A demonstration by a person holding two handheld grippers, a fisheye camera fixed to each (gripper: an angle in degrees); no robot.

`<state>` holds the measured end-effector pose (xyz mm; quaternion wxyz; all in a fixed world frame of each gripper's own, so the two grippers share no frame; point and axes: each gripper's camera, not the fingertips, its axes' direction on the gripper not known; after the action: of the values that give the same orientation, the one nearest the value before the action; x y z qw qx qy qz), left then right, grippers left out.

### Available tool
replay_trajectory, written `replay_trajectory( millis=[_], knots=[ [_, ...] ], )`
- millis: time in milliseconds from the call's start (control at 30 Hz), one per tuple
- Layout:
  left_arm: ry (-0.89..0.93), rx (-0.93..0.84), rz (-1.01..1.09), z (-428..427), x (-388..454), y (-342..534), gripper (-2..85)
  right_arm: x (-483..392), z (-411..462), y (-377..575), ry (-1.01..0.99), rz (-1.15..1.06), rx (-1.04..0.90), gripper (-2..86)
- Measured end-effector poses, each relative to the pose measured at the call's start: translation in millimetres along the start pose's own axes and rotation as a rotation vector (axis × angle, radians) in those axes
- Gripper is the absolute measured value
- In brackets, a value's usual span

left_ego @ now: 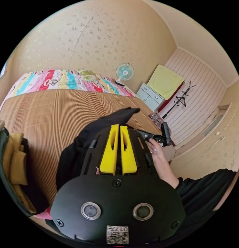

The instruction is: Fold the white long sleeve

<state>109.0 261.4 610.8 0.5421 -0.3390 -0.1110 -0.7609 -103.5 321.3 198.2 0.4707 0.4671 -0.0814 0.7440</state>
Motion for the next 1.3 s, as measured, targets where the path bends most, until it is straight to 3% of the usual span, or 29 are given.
replay_trajectory(
  millis=[67,200,267,333,400,433,500,600,733,833,900,1033,1133,1200,1267,1300],
  knots=[
    [0.066,0.128,0.054,-100.6,12.3,-0.1,-1.0,-45.8,-48.3,6.3,-0.015,-0.131,0.102,3.0],
    [-0.121,0.329,0.249,-219.9,70.9,-37.2,-0.9,-142.7,-151.5,-0.3,-0.025,-0.418,0.405,3.0],
    [-0.156,0.382,0.223,-262.1,70.0,-106.8,-0.7,-169.7,-183.6,-33.3,-0.015,-0.432,0.477,3.3],
    [-0.154,0.397,0.119,-273.4,35.6,-181.9,-0.3,-192.8,-201.1,-81.7,0.173,-0.43,0.577,4.0],
    [-0.112,0.346,-0.043,-260.5,-25.9,-263.1,0.7,-202.2,-188.0,-177.2,0.472,-0.365,0.531,5.9],
    [-0.134,0.257,-0.113,-238.7,-67.2,-307.1,3.2,-196.5,-181.4,-201.1,0.509,-0.324,0.494,6.4],
    [-0.177,0.123,-0.279,-200.3,-127.4,-330.3,8.7,-152.7,-146.5,-262.4,0.514,-0.202,0.192,8.4],
    [-0.018,0.06,-0.301,-148.8,-178.3,-288.4,12.2,-116.2,-118.0,-237.2,0.563,-0.234,0.068,9.6],
    [-0.082,-0.184,-0.278,-57.1,-212.0,-164.6,13.6,-71.9,-61.6,-141.0,0.636,-0.43,-0.099,10.1],
    [-0.09,-0.27,-0.266,-21.6,-208.3,-54.1,13.8,-20.0,-16.8,-44.7,0.582,-0.427,-0.245,11.3],
    [-0.101,-0.28,-0.263,-26.0,-194.8,5.1,13.6,4.2,3.6,30.5,0.383,-0.365,-0.338,12.6],
    [-0.179,-0.173,-0.31,-92.8,-160.1,110.4,13.6,17.6,8.6,121.1,0.225,-0.228,-0.359,14.1],
    [-0.235,-0.188,-0.373,-117.8,-152.6,152.6,13.7,21.2,24.2,170.0,0.074,-0.153,-0.454,14.3],
    [-0.153,-0.281,-0.403,-104.4,-160.2,165.3,12.1,24.8,47.4,193.1,0.191,-0.176,-0.562,9.9],
    [0.015,-0.448,-0.444,-73.4,-174.9,173.6,6.5,31.2,43.2,192.3,0.262,-0.169,-0.544,4.9],
    [0.06,-0.486,-0.44,-67.8,-176.9,173.7,3.6,33.6,29.7,185.1,0.182,-0.201,-0.509,3.6]
  ],
)
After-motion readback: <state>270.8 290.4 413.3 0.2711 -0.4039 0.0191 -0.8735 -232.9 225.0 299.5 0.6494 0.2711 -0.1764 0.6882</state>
